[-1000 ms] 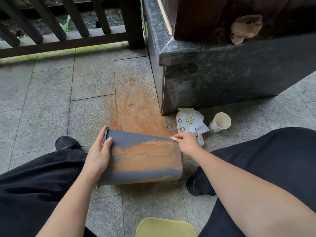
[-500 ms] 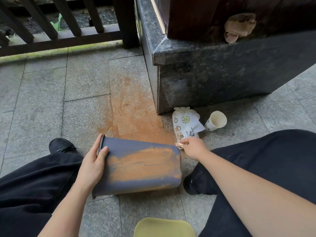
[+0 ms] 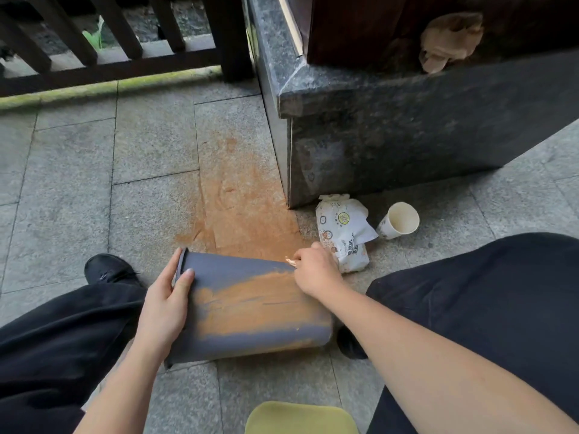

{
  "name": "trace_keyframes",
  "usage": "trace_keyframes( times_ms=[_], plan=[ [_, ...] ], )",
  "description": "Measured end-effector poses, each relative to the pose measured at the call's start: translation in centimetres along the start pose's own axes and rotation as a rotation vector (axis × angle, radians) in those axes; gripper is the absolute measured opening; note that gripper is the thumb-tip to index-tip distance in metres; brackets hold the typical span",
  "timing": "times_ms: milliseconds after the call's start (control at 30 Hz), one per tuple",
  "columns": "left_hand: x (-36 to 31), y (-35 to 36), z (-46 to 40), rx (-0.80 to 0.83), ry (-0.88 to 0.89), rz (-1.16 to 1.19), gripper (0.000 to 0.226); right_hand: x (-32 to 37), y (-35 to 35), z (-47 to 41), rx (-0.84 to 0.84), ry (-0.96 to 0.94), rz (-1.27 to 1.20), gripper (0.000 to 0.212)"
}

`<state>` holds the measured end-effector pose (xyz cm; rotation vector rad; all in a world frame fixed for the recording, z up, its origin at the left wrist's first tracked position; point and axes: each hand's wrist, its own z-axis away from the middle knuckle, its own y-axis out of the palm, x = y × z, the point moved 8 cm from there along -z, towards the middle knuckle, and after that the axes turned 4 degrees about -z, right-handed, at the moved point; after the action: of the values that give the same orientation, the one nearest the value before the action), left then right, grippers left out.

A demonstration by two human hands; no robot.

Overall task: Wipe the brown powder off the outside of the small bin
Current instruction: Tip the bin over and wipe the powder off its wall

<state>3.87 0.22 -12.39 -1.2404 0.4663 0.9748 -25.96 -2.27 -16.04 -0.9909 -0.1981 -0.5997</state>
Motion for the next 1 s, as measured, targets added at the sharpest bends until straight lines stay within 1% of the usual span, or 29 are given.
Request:
trace_keyframes(
  times_ms=[67, 167, 233, 300, 367, 433, 500, 567, 733, 1000],
  plan=[
    [-0.3, 0.2, 0.3, -0.021, -0.007, 0.016, 0.050, 3.3, 0.1, 2.4, -0.060, -0.091, -0.068, 0.031],
    [-0.2, 0.7, 1.2, -0.044, -0.018, 0.064, 0.051, 8.2, 1.9, 6.2, -0.053, -0.315, -0.204, 0.027],
    [0.0, 0.9, 1.9, -0.048, -0.034, 0.081, 0.052, 8.3, 1.9, 7.5, -0.099, -0.368, -0.271, 0.030],
    [0.2, 0.8, 2.5, -0.046, -0.061, 0.097, 0.053, 5.1, 0.1, 6.9, -0.225, -0.292, -0.283, 0.032],
    [0.0, 0.6, 2.9, -0.048, -0.062, 0.098, 0.053, -0.3, -2.1, 5.5, -0.336, -0.074, -0.254, 0.031],
    [-0.6, 0.7, 3.0, -0.049, -0.053, 0.090, 0.053, -5.4, -3.4, 4.2, -0.371, 0.176, -0.236, 0.031],
    [-1.1, 1.0, 2.9, -0.039, -0.057, 0.115, 0.053, -7.7, -2.8, 3.7, -0.345, 0.304, -0.232, 0.031],
    [-1.3, 1.3, 3.0, -0.034, -0.055, 0.123, 0.053, -7.7, -1.2, 3.9, -0.323, 0.317, -0.224, 0.029],
    [-0.8, 0.8, 3.2, -0.032, -0.104, 0.120, 0.053, -6.4, -0.6, 4.2, -0.382, 0.264, -0.185, 0.028],
    [-2.1, 0.0, 3.1, -0.050, -0.056, 0.048, 0.054, -5.1, 0.1, 4.3, -0.385, 0.161, -0.239, 0.033]
  ],
)
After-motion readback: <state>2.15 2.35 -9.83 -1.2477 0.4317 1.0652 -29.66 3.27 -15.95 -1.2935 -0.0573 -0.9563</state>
